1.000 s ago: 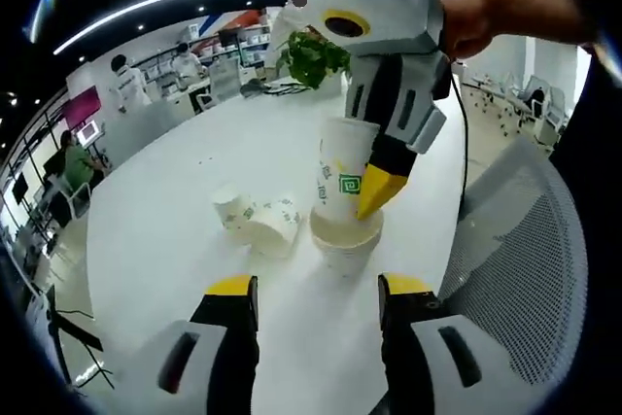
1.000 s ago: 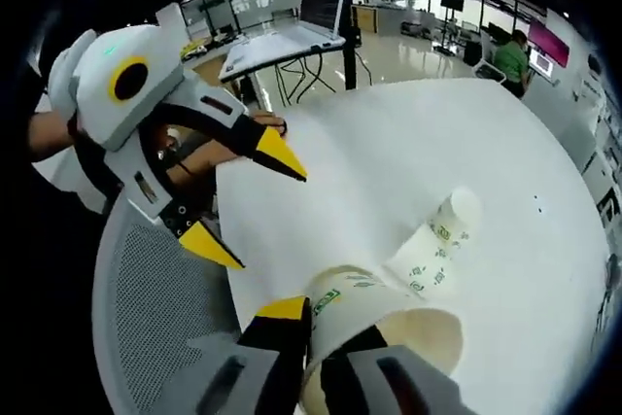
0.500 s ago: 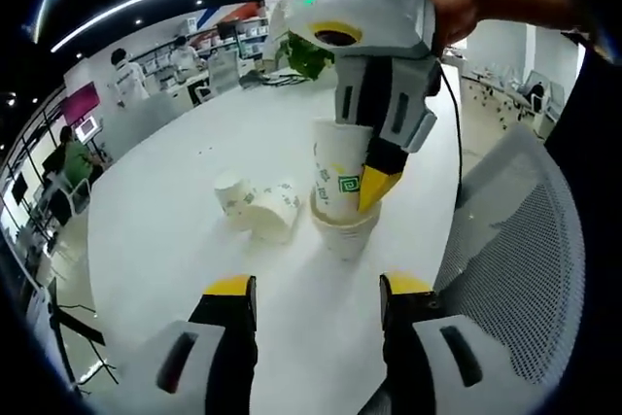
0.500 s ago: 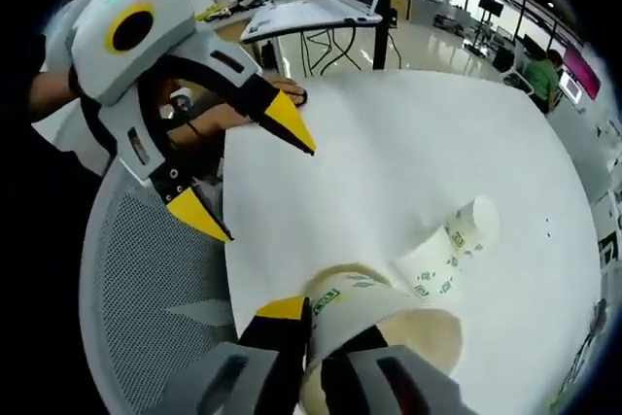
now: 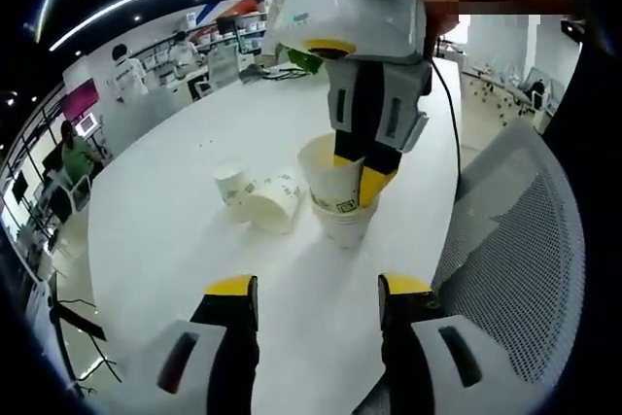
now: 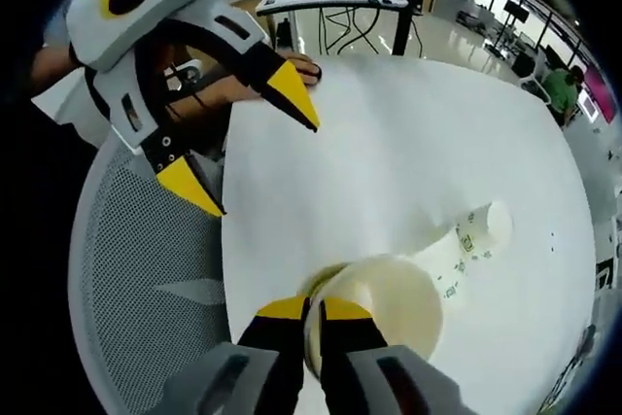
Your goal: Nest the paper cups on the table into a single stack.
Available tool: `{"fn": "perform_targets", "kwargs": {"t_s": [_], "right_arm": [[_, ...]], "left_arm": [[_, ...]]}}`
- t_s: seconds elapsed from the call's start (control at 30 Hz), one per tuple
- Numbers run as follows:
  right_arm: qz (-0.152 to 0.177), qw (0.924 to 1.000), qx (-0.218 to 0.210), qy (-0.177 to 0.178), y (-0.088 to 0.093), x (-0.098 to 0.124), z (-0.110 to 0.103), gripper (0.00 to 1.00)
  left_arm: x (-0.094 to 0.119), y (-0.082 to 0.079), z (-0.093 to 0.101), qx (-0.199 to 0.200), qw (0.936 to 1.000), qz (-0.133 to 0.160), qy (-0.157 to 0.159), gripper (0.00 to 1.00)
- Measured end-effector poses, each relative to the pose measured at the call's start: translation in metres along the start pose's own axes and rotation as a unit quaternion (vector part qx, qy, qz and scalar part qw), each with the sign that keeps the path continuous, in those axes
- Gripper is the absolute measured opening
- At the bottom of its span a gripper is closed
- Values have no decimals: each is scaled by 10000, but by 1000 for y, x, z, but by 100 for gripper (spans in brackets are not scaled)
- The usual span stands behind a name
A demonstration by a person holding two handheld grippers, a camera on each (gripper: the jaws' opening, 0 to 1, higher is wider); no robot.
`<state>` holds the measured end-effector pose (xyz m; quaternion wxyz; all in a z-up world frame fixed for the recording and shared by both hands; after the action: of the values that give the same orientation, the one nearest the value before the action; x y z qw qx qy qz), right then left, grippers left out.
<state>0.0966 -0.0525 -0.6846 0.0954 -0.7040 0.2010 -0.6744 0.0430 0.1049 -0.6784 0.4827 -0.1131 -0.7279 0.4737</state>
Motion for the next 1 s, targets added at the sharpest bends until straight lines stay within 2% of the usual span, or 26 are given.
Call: {"fn": "perform_targets", "kwargs": {"t_s": [0.67,1.0], "right_arm": [[-1,10000,-27,-30,2,1,-1,8],[47,10000,-64,53,3,9,2,12]], "left_arm": [[-2,-3,8,-80,9999,-47,110,47],[-7,-3,4,-157,9997,-97,130,46]]}}
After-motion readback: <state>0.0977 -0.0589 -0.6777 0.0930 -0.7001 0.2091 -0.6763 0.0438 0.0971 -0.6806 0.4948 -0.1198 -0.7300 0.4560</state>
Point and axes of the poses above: the point that each gripper's makers call its tool centre point, and the gripper's own axes: x roughly backward along the fingers, z roughly to its right, y roughly out of its underside, the point moved 9 cm from there along x, roughly backward along the fingers, and after that the axes turned 5 degrees about z, right-handed, at the moved point
